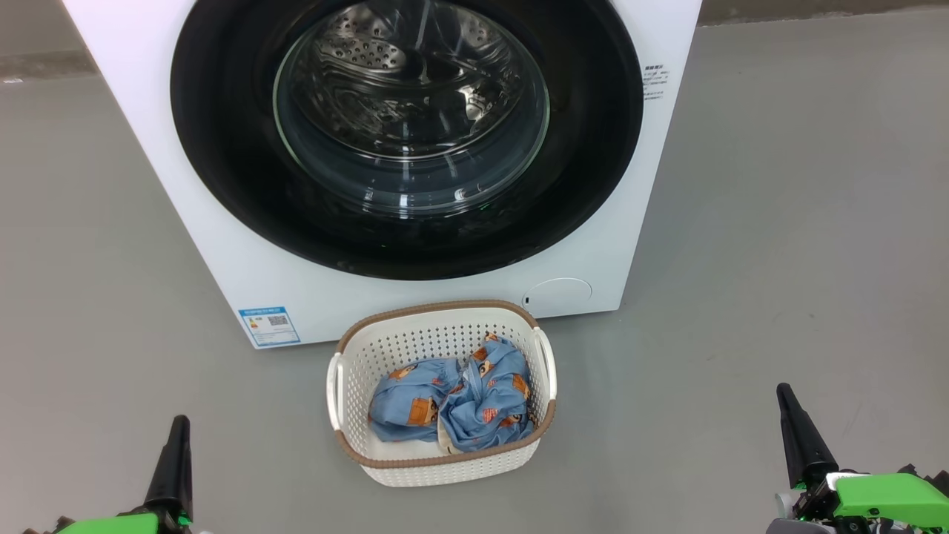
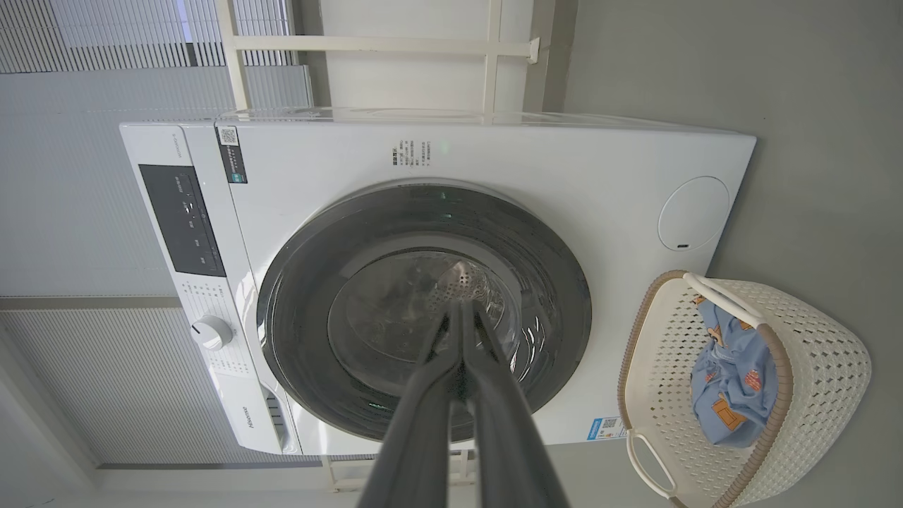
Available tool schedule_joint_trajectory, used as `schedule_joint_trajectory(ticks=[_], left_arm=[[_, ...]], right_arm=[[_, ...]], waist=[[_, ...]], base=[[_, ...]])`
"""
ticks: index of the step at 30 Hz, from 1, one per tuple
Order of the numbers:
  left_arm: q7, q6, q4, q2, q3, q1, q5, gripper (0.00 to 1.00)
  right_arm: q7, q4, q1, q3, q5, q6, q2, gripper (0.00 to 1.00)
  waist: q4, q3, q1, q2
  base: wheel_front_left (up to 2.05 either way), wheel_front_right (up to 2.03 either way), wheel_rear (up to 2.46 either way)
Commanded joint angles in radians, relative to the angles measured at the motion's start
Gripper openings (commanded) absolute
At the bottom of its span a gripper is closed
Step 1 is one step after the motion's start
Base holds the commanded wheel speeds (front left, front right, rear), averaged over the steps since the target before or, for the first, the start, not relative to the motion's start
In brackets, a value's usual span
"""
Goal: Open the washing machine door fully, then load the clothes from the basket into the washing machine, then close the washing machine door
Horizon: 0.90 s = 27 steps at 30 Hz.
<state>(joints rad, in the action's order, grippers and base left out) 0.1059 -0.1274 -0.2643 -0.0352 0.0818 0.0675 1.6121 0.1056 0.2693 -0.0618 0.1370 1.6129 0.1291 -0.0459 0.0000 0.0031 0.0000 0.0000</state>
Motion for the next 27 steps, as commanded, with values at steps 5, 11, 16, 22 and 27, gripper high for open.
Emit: schedule_joint_trajectory(ticks=[5,11,16,22,27], left_arm=[[0.007,-0.003,0.019,-0.015,0.032,0.04,-0.004,0.0],[0.007,-0.003,0.019,-0.015,0.032,0.04,-0.004,0.0],[0.007,-0.003,0.019,-0.015,0.032,0.04,-0.004,0.0],[-0.002,0.0,-0.029,0.011,-0.004,-0.016,-0.001,1.0],[-0.011,0.0,-0.023,0.008,-0.006,-0.008,-0.01,1.0]], right_arm=[[0.009,-0.025,-0.046,-0.022,-0.005,0.002,-0.004,0.0],[0.009,-0.025,-0.046,-0.022,-0.005,0.002,-0.004,0.0],[0.009,-0.025,-0.046,-0.022,-0.005,0.002,-0.004,0.0],[-0.003,0.032,0.011,-0.002,-0.002,0.0,0.006,1.0],[-0.013,0.027,-0.001,-0.01,-0.015,0.0,0.005,1.0]], waist=[[0.0,0.0,0.0,0.0],[0.0,0.0,0.0,0.0],[0.0,0.0,0.0,0.0],[0.0,0.0,0.0,0.0],[-0.001,-0.001,0.0021,0.0]], base=[[0.0,0.0,0.0],[0.0,0.0,0.0],[0.0,0.0,0.0],[0.0,0.0,0.0],[0.0,0.0,0.0]])
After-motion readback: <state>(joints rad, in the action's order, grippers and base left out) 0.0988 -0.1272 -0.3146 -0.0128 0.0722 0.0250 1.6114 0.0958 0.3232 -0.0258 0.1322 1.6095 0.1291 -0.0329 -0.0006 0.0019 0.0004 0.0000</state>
